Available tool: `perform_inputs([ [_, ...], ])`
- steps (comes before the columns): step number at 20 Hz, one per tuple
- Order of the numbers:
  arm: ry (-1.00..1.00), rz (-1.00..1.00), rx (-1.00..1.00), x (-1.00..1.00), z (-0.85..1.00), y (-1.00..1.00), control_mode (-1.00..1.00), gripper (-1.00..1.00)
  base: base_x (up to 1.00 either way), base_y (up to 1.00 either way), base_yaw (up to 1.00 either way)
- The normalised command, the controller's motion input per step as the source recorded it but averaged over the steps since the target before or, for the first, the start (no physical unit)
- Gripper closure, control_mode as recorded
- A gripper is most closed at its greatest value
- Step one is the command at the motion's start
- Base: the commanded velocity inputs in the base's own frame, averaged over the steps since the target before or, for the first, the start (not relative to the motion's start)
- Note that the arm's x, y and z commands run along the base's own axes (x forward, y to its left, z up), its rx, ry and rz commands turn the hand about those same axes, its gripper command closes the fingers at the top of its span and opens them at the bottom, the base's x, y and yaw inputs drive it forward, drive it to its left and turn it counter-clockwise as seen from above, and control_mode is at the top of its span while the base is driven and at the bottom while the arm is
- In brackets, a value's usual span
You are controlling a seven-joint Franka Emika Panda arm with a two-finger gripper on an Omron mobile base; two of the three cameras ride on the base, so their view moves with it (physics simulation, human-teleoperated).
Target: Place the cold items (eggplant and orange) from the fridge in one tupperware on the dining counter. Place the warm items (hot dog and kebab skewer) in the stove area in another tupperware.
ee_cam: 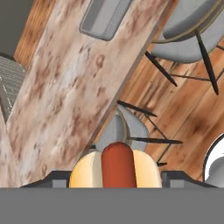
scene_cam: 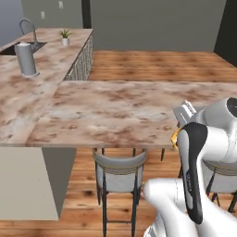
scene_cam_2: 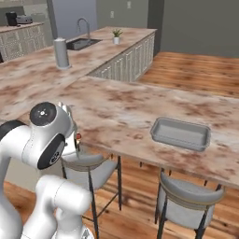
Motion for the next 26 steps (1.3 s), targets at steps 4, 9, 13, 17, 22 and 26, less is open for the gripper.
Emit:
perform_inputs([
  [4, 0.00, 0.00, 0.00, 0.00, 0.00, 0.00, 1.00, 1.00, 0.29, -0.86, 0.00],
  [9, 0.00, 0.00, 0.00, 0.00, 0.00, 0.00, 1.00, 1.00, 0.43, -0.48, 0.00],
  [13, 0.00, 0.00, 0.00, 0.00, 0.00, 0.00, 1.00, 1.00, 0.41, -0.32, 0.00],
  [17, 0.00, -0.04, 0.00, 0.25, 0.00, -0.17, -1.00, 1.00, 0.09, -0.03, -0.01],
  [22, 0.00, -0.16, 0.00, 0.60, 0.00, -0.67, -1.00, 1.00, 0.00, 0.00, 0.00],
  [26, 0.14, -0.19, 0.00, 0.77, 0.00, -0.81, -1.00, 1.00, 0.00, 0.00, 0.00],
])
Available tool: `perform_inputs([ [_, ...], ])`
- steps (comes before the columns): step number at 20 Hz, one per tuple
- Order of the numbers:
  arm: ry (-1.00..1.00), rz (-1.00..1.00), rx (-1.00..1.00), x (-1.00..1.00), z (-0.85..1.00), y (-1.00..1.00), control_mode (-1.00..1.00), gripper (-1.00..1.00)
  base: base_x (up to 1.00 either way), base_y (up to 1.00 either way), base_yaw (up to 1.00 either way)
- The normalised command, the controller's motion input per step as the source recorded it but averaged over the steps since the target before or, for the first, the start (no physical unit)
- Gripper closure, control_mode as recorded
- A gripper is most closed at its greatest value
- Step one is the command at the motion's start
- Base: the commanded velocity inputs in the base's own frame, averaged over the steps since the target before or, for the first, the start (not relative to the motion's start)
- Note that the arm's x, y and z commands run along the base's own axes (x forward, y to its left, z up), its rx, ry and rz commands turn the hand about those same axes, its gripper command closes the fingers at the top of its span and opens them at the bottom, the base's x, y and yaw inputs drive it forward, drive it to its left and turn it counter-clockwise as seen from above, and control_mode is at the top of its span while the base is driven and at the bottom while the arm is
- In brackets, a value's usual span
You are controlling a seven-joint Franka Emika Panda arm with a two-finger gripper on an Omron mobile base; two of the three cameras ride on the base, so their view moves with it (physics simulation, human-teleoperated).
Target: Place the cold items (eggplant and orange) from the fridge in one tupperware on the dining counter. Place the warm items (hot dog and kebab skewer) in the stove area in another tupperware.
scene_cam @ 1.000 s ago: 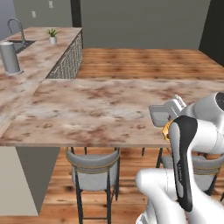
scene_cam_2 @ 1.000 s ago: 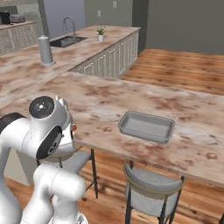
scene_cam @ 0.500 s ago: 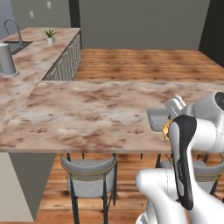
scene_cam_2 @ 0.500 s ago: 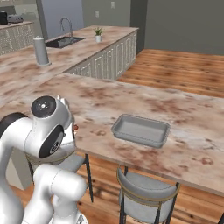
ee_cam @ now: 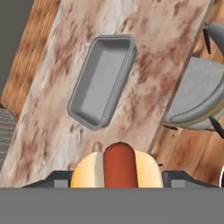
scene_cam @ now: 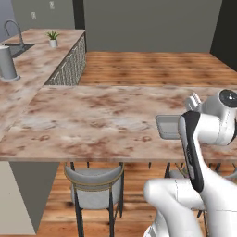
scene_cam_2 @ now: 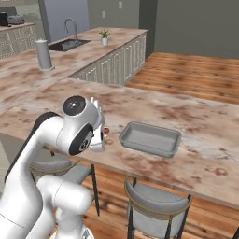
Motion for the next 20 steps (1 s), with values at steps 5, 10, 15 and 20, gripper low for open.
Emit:
perform_inputs([
  [5, 0.16, -0.15, 0.00, 0.57, -0.22, -0.93, -1.00, 1.00, 0.00, 0.00, 0.00],
  [10, 0.14, -0.02, 0.00, 0.37, -0.47, -1.00, -1.00, 1.00, 0.00, 0.00, 0.00],
  [15, 0.13, 0.00, 0.00, 0.53, -0.55, -0.88, -1.00, 1.00, 0.00, 0.00, 0.00],
  [20, 0.18, 0.00, 0.00, 0.87, -0.14, -0.28, -1.00, 1.00, 0.00, 0.00, 0.00],
])
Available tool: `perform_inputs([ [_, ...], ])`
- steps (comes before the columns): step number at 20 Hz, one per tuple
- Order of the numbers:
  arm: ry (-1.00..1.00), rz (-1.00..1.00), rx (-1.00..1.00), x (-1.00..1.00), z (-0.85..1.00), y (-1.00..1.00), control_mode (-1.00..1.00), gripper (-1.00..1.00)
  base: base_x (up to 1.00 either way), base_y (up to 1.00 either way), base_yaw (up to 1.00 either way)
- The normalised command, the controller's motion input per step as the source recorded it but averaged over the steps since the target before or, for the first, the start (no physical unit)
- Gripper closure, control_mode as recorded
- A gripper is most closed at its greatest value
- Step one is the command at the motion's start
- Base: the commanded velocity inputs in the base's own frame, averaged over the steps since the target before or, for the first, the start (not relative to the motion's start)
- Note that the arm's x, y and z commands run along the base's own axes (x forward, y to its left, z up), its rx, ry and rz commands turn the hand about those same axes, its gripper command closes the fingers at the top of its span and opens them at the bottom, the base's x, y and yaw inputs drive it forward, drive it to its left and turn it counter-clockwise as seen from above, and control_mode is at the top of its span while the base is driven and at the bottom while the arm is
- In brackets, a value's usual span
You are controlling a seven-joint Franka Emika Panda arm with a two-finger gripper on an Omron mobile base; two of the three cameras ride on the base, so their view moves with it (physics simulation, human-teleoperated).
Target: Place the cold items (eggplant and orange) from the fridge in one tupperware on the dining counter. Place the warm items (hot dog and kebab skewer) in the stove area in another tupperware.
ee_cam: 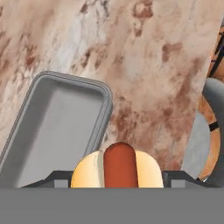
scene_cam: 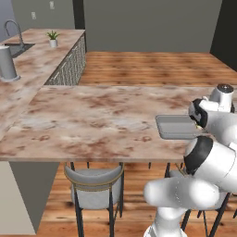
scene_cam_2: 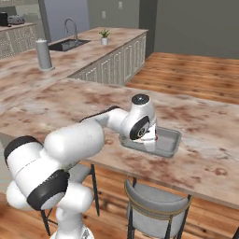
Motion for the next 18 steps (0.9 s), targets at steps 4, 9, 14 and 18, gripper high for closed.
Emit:
perform_inputs([
  [4, 0.27, -0.01, 0.00, 0.96, -0.18, -0.01, -1.00, 1.00, 0.00, 0.00, 0.00],
  [9, 0.23, 0.00, 0.00, 0.64, -0.52, -0.03, -1.00, 1.00, 0.00, 0.00, 0.00],
  [14, 0.04, -0.05, 0.06, 0.47, -0.65, -0.38, -1.00, 1.00, 0.00, 0.00, 0.00],
  [18, 0.00, -0.07, 0.04, 0.26, -0.57, -0.44, -1.00, 1.00, 0.00, 0.00, 0.00],
])
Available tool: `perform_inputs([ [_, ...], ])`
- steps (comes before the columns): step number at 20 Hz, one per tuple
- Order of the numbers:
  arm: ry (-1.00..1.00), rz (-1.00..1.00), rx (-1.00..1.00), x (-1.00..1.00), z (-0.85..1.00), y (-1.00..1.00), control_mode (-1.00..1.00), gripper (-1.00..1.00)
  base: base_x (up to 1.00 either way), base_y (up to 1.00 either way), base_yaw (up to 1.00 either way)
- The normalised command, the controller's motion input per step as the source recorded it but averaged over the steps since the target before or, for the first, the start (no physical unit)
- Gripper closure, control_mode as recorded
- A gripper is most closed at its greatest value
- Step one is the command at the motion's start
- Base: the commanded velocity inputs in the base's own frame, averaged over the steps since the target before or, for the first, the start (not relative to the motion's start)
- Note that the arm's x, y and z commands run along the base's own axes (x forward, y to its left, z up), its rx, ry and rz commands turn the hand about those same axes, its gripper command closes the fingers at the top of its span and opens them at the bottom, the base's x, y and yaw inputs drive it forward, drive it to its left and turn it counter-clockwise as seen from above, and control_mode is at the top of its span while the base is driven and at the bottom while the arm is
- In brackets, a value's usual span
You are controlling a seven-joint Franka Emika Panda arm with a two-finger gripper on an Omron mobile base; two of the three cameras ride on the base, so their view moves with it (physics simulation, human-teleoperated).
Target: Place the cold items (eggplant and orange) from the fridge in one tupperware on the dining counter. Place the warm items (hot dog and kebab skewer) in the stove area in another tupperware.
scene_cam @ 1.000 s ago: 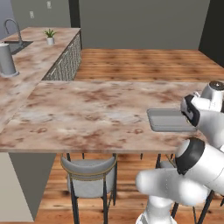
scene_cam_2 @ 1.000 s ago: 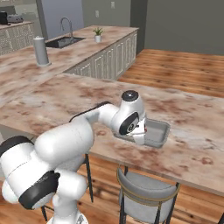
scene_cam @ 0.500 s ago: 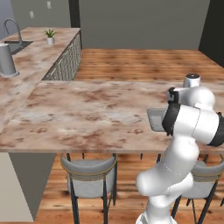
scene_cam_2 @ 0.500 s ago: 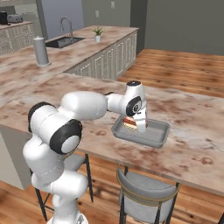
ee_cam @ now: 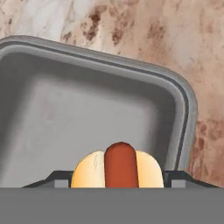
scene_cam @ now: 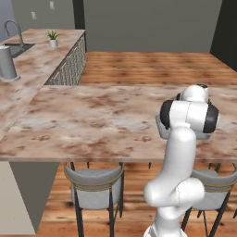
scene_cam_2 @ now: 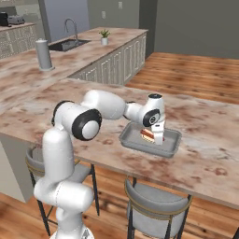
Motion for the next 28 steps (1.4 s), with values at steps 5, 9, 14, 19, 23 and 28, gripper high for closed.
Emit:
perform_inputs([
  [5, 0.00, -0.07, 0.02, 0.36, -0.42, -0.29, -1.00, 1.00, 0.00, 0.00, 0.00],
  [9, 0.00, -0.07, 0.00, 0.47, -0.34, 0.00, -1.00, 1.00, 0.00, 0.00, 0.00],
  [14, 0.00, -0.09, 0.00, 0.48, -0.22, 0.03, -1.00, 1.00, 0.00, 0.00, 0.00],
  [19, 0.00, -0.08, 0.00, 0.22, -0.14, 0.07, -1.00, -1.00, 0.00, 0.00, 0.00],
  [23, -0.12, -0.06, 0.00, 0.00, -0.03, 0.06, -1.00, -1.00, 0.00, 0.00, 0.00],
  [28, -0.05, -0.04, 0.00, -0.13, 0.04, 0.02, -1.00, -1.00, 0.00, 0.00, 0.00],
])
